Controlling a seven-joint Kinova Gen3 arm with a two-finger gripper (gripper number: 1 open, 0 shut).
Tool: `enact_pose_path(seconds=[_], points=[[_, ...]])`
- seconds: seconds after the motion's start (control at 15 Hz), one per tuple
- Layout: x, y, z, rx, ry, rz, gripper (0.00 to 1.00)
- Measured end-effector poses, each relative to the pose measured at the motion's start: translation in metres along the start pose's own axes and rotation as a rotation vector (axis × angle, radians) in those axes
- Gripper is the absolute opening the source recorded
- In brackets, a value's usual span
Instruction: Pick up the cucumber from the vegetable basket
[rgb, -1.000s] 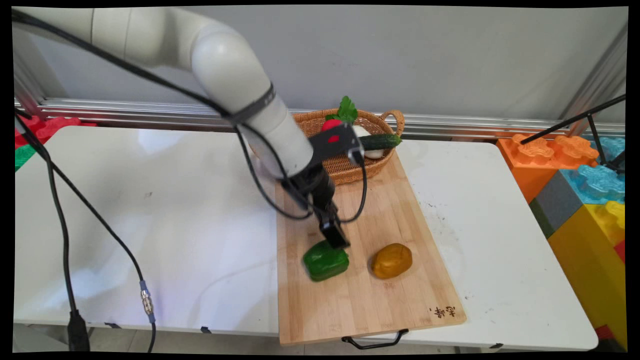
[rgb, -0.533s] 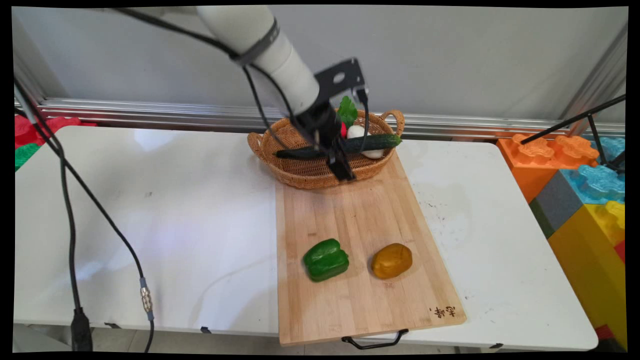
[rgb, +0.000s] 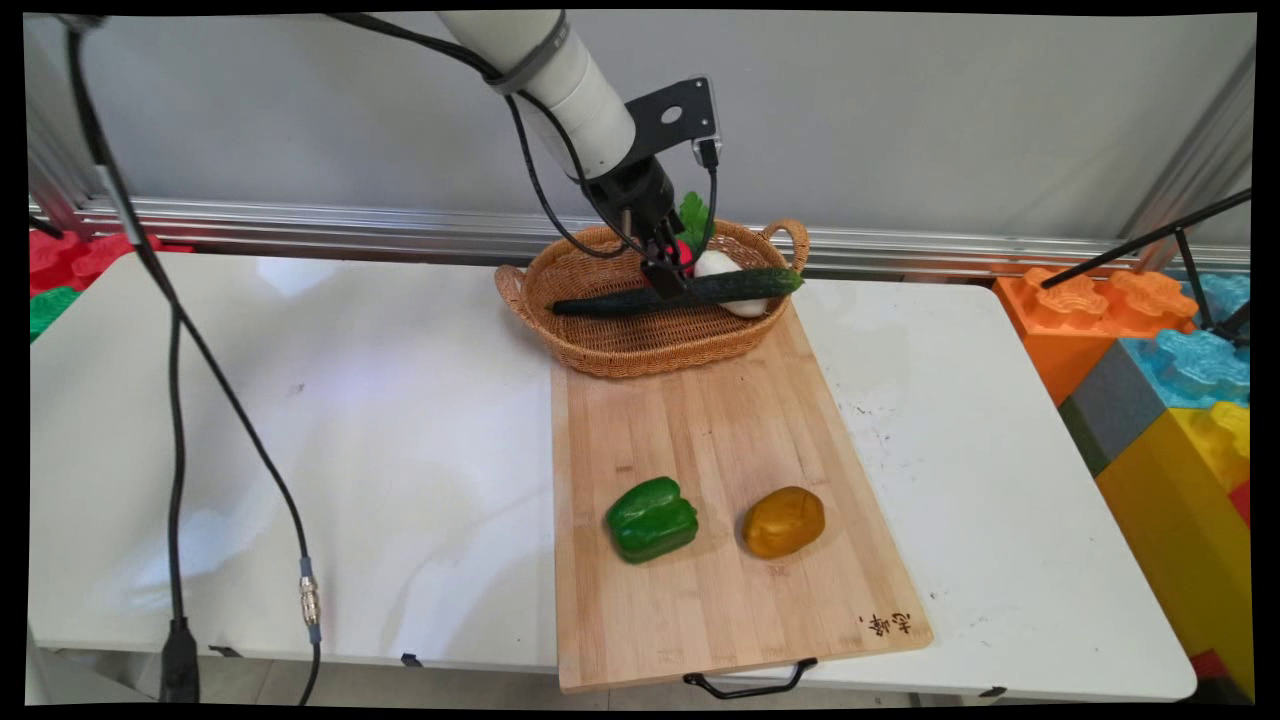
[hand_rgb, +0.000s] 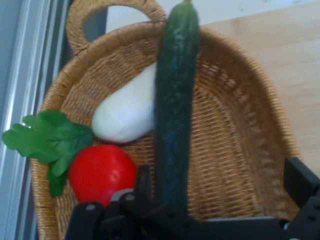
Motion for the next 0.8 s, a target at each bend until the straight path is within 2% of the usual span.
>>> enact_pose_path(seconds=[0.33,0.8], points=[[-0.013,-0.019,0.036,0.013,-0.006,0.006,1.0],[-0.026,-0.029,0.074,0.003,-0.008,0.01,1.0]])
